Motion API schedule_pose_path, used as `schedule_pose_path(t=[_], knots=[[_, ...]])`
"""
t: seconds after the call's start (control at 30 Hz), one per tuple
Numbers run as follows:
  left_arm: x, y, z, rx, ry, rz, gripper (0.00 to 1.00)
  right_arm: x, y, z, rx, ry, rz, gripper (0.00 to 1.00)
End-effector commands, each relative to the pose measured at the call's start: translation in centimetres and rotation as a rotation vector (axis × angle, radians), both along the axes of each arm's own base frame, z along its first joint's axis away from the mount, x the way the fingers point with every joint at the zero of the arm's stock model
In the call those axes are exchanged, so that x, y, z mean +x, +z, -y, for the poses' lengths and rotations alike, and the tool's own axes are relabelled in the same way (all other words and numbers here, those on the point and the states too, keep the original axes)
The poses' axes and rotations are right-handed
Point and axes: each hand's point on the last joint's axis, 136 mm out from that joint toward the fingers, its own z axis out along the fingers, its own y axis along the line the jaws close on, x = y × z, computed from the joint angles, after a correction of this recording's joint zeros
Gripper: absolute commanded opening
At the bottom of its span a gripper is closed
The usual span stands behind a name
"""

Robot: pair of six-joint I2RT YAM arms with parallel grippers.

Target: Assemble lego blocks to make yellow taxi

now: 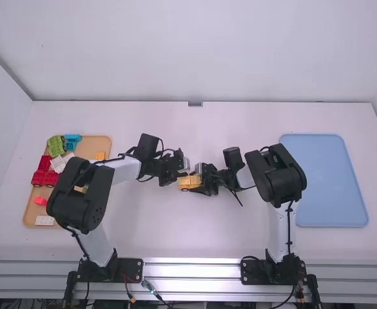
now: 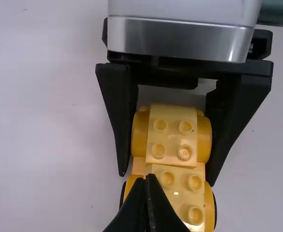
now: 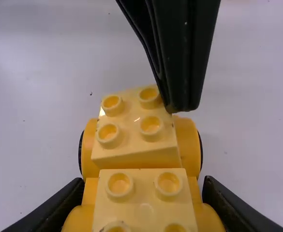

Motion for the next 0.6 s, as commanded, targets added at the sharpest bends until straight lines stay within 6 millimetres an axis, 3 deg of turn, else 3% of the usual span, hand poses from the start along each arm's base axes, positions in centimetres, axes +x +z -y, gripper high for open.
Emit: schedule_pose_path(t=[0.0,0.57], knots=[[-1.19,-1.2,0.37,0.008,-0.014,-0.049,0.02,-0.04,-0.02,-0.1,0.014,0.01,-0.008,0.47],[-0.58,-0.83,0.8,0.006,-0.019,-0.008,0.02,-0.04,-0.05,-0.07,0.013,0.009,-0.009,0.47]])
